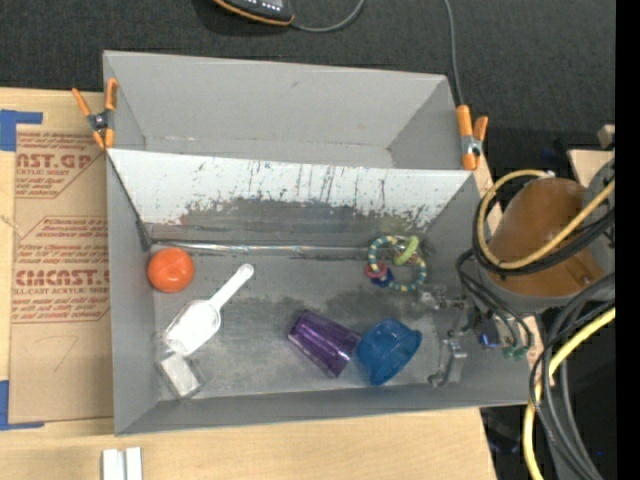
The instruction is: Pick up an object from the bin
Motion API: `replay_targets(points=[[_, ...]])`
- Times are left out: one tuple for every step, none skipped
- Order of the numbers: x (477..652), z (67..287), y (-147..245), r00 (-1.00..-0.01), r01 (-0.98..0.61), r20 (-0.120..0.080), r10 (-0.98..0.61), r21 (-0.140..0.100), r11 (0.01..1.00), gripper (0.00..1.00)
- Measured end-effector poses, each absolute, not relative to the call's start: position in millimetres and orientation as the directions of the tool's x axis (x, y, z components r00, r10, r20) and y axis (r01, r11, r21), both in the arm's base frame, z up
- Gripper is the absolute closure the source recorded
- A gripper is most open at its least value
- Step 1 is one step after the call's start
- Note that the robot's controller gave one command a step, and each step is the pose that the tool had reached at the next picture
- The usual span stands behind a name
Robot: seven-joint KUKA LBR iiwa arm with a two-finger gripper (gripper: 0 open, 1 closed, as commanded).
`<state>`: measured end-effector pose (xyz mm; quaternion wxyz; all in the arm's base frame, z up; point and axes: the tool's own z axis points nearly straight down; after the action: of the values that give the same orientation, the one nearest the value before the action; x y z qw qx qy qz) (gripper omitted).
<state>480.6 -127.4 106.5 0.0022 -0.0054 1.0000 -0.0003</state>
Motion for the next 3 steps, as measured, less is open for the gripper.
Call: replay_targets(points=[[493.5, 69, -144, -0.960, -0.280, -0.012, -0.280, -0.006, 0.960, 0.00], [488.2, 70, -131, -1.000, 0.015, -0.009, 0.015, -0.002, 1.000, 0.00], [486.7, 71, -112, -0.993, 0.114, -0.008, 0.114, -0.001, 0.993, 0.00]])
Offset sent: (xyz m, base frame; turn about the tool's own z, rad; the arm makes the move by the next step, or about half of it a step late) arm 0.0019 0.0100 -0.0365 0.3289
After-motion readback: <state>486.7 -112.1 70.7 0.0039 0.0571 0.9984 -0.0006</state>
